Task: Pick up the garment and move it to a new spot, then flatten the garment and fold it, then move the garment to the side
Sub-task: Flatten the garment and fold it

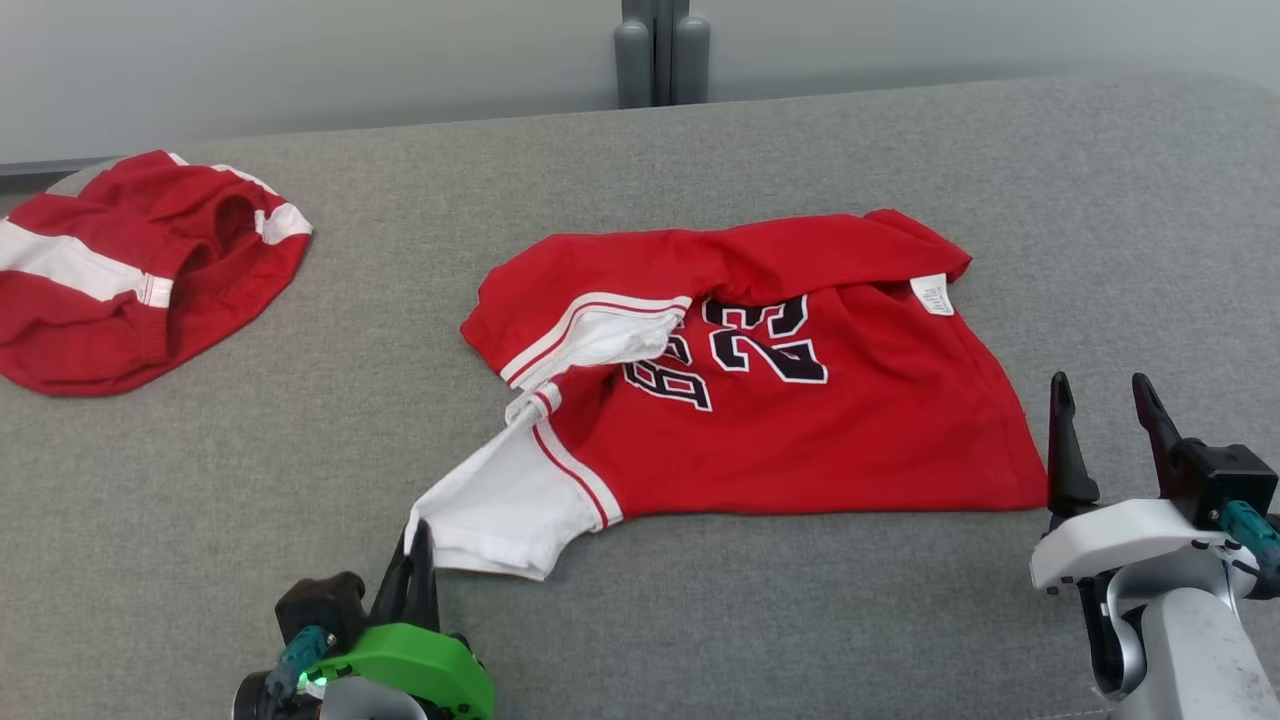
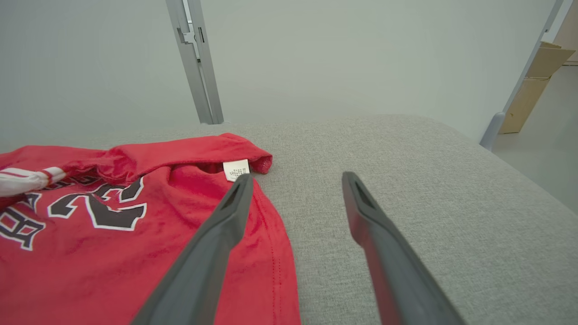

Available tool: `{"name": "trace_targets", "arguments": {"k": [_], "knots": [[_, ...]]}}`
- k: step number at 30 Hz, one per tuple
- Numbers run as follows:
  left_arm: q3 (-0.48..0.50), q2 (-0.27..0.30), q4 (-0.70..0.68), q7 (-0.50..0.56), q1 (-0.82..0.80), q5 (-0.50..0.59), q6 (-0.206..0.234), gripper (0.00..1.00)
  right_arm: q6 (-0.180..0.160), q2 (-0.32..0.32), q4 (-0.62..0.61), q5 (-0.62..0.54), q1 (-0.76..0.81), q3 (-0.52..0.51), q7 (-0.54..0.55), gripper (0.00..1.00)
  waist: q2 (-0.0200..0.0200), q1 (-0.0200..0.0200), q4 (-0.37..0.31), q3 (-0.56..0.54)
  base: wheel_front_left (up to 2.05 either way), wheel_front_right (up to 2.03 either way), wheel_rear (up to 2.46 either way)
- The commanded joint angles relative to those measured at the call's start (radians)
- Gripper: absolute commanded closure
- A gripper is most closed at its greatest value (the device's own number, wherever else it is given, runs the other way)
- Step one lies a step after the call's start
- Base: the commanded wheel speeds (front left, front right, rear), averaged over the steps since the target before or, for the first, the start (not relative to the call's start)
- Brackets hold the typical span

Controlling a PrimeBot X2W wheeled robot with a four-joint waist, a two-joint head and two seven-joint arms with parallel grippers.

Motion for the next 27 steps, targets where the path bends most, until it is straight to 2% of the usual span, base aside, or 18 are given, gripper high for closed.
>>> {"name": "trace_targets", "arguments": {"k": [1,9,10,11,12,13,19,27], "knots": [[0.011,-0.004,0.024,-0.003,0.01,-0.007,-0.007,1.0,-0.002,-0.003,-0.001,-0.008,0.004,0.0,-0.003,0.0,0.0,0.0,0.0,0.002,0.0,0.0,0.0],[0.05,-0.029,0.142,-0.004,0.005,-0.024,-0.04,1.0,-0.002,-0.003,-0.001,-0.009,0.001,-0.003,-0.003,0.0,0.0,0.0,-0.005,0.002,0.0,0.0,0.0],[0.055,-0.031,0.15,-0.004,0.001,-0.019,-0.042,0.91,-0.002,-0.003,-0.001,-0.009,0.002,-0.004,-0.003,0.0,0.0,0.0,-0.005,0.001,0.0,0.0,0.0],[0.06,-0.033,0.151,-0.004,-0.002,-0.012,-0.045,0.62,-0.002,-0.003,-0.001,-0.009,0.004,-0.005,-0.003,0.0,0.0,0.0,-0.005,0.0,0.0,0.0,0.0],[0.067,-0.034,0.149,-0.004,-0.005,-0.008,-0.048,0.04,-0.002,-0.003,-0.001,-0.008,0.006,-0.006,-0.003,0.0,0.0,0.0,-0.005,-0.002,0.0,0.0,0.0],[0.074,-0.034,0.148,-0.004,-0.004,-0.005,-0.048,0.0,-0.002,-0.003,-0.001,-0.008,0.008,-0.006,-0.003,0.0,0.0,0.0,-0.004,-0.003,0.0,0.0,0.0],[0.124,-0.033,0.118,-0.004,0.032,0.032,-0.057,0.0,-0.002,-0.003,0.002,-0.003,0.02,-0.006,-0.003,0.0,0.0,0.0,-0.001,-0.019,0.0,0.0,0.0],[0.199,-0.037,0.01,-0.004,0.083,0.1,-0.063,0.0,-0.002,-0.003,0.005,-0.004,0.038,-0.007,-0.003,0.0,0.0,0.0,0.006,-0.05,0.0,0.0,0.0]]}}
